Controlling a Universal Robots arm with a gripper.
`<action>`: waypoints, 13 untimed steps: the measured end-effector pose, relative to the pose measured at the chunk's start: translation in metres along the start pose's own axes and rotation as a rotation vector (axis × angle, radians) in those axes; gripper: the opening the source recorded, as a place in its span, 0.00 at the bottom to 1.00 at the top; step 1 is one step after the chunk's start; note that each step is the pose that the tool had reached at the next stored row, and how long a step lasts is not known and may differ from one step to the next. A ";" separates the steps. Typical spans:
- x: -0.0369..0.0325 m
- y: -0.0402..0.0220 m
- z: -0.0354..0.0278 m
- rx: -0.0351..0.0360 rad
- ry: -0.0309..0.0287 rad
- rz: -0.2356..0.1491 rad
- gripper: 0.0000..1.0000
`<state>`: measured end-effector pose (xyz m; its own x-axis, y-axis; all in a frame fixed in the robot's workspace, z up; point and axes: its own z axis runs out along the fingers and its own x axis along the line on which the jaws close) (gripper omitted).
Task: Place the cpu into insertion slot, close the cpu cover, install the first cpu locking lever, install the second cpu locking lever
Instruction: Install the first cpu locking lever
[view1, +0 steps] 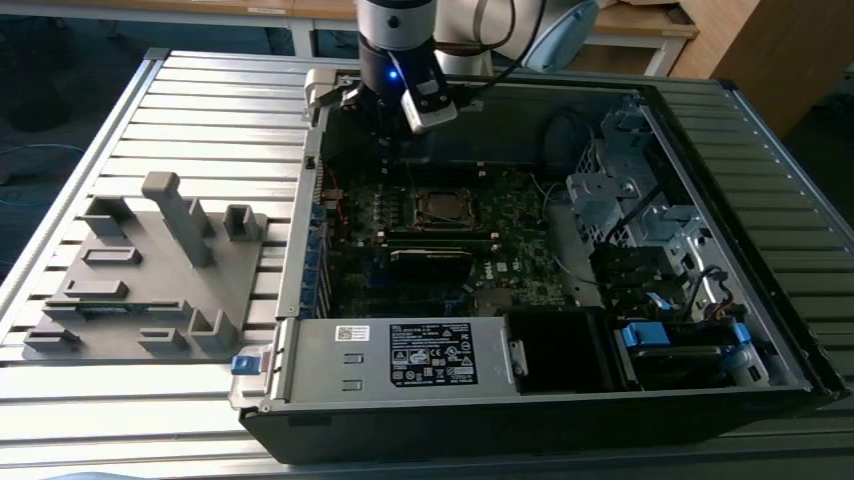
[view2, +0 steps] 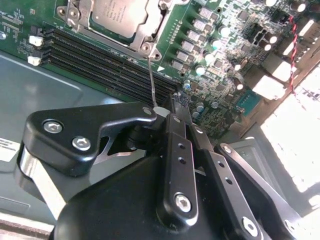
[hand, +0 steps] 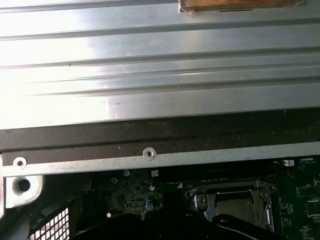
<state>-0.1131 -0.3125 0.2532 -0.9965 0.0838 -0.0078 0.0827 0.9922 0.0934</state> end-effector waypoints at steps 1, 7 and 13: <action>-0.0005 0.0001 0.0000 0.0000 -0.0001 0.000 0.10; -0.0049 0.0005 0.0001 0.0001 -0.0001 0.000 0.10; -0.0097 0.0010 0.0002 0.0000 -0.0001 0.000 0.10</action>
<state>-0.1033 -0.3123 0.2531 -0.9965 0.0838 -0.0079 0.0827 0.9922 0.0933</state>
